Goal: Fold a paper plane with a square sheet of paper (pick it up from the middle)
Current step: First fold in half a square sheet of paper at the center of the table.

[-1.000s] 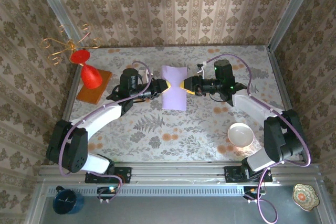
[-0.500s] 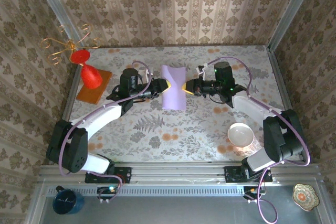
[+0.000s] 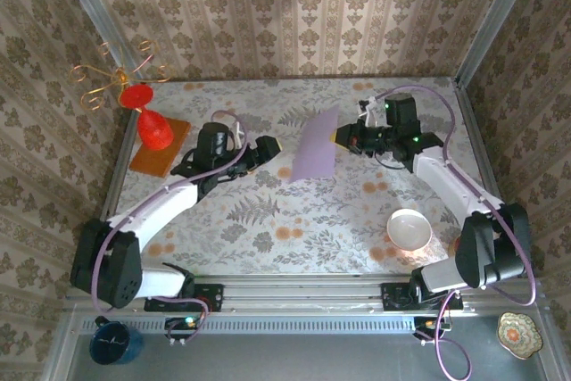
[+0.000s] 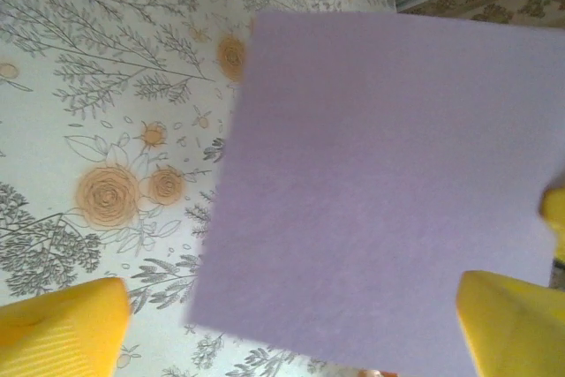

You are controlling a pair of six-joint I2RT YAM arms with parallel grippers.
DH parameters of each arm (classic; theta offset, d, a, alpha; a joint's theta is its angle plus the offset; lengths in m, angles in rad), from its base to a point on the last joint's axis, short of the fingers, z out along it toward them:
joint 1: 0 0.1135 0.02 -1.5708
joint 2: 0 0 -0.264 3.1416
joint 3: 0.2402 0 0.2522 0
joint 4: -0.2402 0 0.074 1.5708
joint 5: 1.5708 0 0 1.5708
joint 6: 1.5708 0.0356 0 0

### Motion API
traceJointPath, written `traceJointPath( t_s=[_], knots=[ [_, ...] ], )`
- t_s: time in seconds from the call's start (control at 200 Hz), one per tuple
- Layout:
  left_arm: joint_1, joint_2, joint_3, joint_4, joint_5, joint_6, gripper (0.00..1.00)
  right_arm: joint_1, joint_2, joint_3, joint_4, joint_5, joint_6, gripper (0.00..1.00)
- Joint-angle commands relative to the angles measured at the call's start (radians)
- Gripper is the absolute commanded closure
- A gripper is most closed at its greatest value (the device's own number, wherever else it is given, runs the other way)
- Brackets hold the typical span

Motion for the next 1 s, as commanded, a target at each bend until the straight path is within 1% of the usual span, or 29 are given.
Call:
traceJointPath(
  t_s=[0.0,0.14,0.24,0.375,0.47,0.555,0.615,0.82,0.995],
  knots=[
    [0.007,-0.039,-0.020,-0.037,-0.055,0.072,0.00,0.014,-0.027,0.062,-0.158,0.014,-0.063,1.00],
    [0.006,-0.038,-0.027,-0.045,-0.059,0.079,0.00,0.072,0.024,0.088,-0.185,0.040,-0.046,1.00],
    [0.005,-0.027,-0.034,-0.043,-0.055,0.071,0.00,0.130,0.079,0.071,-0.140,0.067,-0.017,1.00],
    [0.001,0.002,-0.049,-0.036,-0.051,0.055,0.01,0.198,0.173,0.007,0.037,0.043,0.078,1.00],
    [-0.012,0.027,-0.061,-0.033,-0.053,0.047,0.03,0.235,0.217,-0.060,0.219,0.018,0.158,1.00],
    [-0.028,0.052,-0.069,-0.032,-0.054,0.044,0.05,0.243,0.238,-0.141,0.374,0.011,0.228,1.00],
    [-0.044,0.073,-0.072,-0.033,-0.060,0.045,0.06,0.241,0.247,-0.192,0.428,0.023,0.244,1.00],
    [-0.126,0.155,-0.055,-0.060,-0.089,0.059,0.12,0.229,0.276,-0.343,0.504,0.065,0.243,1.00],
    [-0.208,0.239,-0.007,-0.133,-0.141,0.074,0.19,0.215,0.286,-0.360,0.452,0.096,0.174,1.00]
  ],
)
